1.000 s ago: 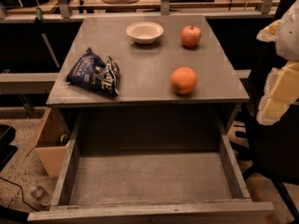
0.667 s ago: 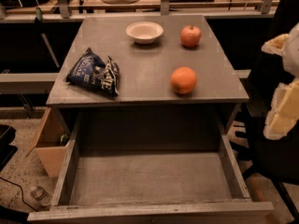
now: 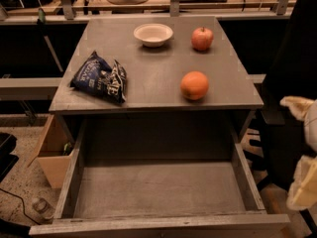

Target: Close top drawer

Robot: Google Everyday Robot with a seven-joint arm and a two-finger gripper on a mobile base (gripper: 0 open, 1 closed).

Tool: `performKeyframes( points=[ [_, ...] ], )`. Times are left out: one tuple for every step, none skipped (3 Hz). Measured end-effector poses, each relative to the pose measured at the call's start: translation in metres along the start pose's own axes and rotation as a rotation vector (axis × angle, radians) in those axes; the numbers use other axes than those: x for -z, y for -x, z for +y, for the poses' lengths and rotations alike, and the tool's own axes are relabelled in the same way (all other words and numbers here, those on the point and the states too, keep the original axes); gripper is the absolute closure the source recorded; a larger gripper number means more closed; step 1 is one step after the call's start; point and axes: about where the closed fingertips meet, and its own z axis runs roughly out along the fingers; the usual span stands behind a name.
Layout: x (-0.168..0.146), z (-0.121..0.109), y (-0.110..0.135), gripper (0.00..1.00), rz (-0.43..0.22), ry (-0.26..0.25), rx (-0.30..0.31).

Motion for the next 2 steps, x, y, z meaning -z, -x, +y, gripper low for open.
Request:
performKeyframes(
  points=[
    [-0.028,0.043,-0.008,0.0,-0.008,-0.041,0.053],
    [-0.053,0.082,-0.002,0.0,-0.003,-0.088,0.073]
  ],
)
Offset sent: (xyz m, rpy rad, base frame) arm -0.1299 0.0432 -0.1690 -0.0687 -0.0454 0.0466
